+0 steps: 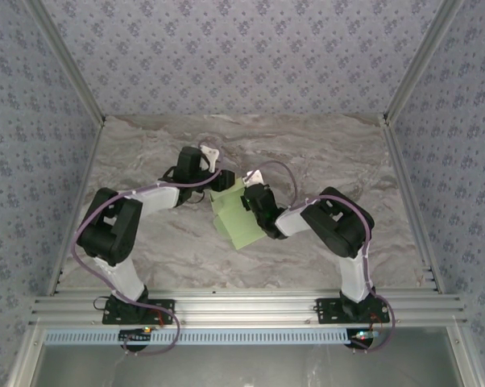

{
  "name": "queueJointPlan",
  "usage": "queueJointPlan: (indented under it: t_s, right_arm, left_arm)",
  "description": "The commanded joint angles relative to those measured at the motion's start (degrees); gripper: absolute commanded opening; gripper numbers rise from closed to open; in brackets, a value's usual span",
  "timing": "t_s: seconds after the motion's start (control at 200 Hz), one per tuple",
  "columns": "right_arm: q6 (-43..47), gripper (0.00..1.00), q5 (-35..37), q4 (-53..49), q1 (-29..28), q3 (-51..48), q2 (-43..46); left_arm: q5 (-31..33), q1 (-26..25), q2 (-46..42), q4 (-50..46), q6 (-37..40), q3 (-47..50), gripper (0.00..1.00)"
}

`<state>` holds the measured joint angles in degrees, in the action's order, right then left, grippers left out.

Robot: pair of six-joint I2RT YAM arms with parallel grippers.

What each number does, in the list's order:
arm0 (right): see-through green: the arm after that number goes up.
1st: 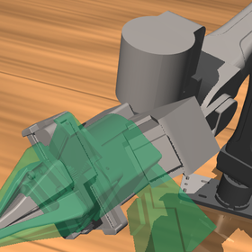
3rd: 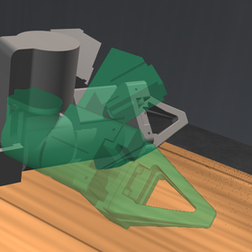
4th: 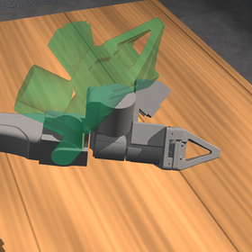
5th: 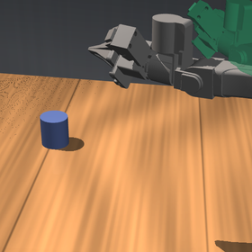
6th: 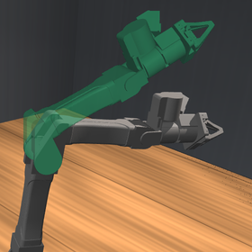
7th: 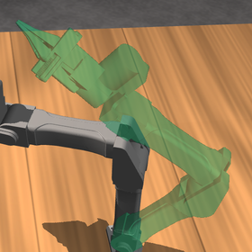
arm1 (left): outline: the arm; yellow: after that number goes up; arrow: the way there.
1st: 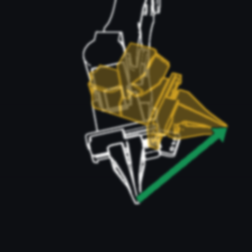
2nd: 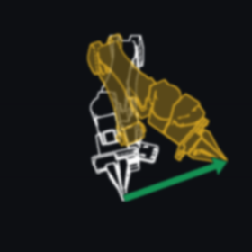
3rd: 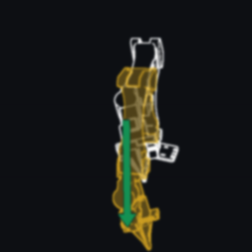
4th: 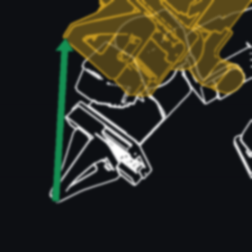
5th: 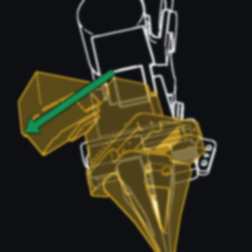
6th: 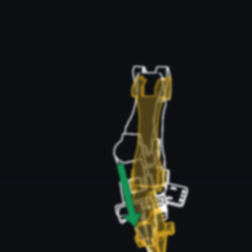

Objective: Fold the paper box

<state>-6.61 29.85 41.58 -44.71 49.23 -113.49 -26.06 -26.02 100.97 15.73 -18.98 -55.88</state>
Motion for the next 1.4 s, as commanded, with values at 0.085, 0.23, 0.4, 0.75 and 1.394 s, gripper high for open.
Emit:
queueJointPlan:
  t_s: [0.085,0.23,0.4,0.75,1.394]
  right_arm:
    - [-1.04,0.12,0.92,1.53,2.92,-2.13,-1.56]
    - [0.91,0.23,-5.81,6.01,4.09,-5.35,-0.10]
    - [3.13,0.35,-14.75,9.76,5.38,-8.64,2.48]
    - [8.19,0.43,-14.59,11.80,6.33,-11.86,4.88]
    - [4.24,0.21,7.99,4.29,3.26,-5.92,0.81]
  left_arm:
    - [-0.75,-2.10,2.44,-7.34,-0.45,0.33,0.37]
    - [1.31,-2.19,2.26,-7.12,-0.71,0.73,0.37]
    - [3.83,-2.36,1.78,-8.49,-0.75,0.46,0.37]
    - [6.55,-3.42,2.04,-11.61,-0.01,-0.96,0.36]
    - [7.07,-4.92,1.87,-6.34,-5.01,2.95,0.36]
